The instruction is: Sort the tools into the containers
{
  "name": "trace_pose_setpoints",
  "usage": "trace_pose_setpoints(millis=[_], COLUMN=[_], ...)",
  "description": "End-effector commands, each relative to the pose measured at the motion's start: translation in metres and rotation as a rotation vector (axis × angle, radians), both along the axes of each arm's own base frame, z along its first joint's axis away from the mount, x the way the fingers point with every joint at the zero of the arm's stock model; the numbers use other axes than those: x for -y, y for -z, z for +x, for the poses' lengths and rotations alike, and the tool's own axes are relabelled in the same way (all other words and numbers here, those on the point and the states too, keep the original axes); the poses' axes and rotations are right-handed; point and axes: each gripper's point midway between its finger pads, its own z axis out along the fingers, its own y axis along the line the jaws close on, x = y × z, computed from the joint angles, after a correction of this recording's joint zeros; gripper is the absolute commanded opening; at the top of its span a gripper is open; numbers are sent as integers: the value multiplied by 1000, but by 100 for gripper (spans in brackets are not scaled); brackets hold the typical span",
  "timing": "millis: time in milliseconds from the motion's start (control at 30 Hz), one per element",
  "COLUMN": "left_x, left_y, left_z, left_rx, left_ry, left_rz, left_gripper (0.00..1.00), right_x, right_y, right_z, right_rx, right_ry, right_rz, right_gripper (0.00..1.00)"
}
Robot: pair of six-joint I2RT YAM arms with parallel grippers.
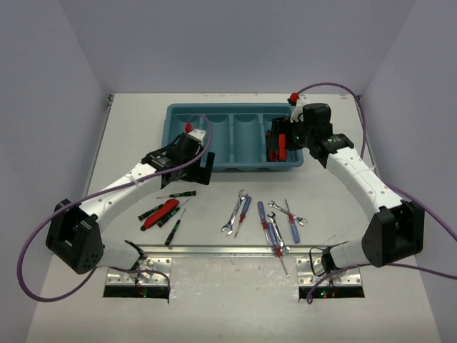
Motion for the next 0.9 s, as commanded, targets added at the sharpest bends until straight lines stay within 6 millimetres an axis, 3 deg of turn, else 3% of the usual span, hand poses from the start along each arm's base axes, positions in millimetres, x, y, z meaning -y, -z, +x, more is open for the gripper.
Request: trace_pose_setpoints(millis=[0, 100, 200, 333, 567, 667, 867], left_x=[-28, -51, -42, -55, -58, -61, -85], left_y=[26, 51, 43, 50, 72, 68, 70], left_z=[-14, -28, -25, -25, -52, -56, -61], left_rx=[-79, -151, -126, -170, -338, -344, -350], left_ry=[264, 295, 324, 318, 404, 415, 404], left_rz=[335, 452, 369, 339, 358, 361, 466], left_gripper=[100, 99, 99, 97, 98, 97, 98], right_x=[4, 6, 5, 3, 1, 1, -5], right_y=[-30, -33, -32, -34, -37, -39, -41], right_z=[4, 4, 4, 3, 0, -1, -4], right_rx=[118, 131, 129, 136, 150, 154, 154], right_ry=[-15, -17, -38, -67, -93, -100, -122], right_rz=[-20, -28, -25, -23, -19, -15, 7], right_gripper=[94, 95, 96, 96, 96, 96, 96])
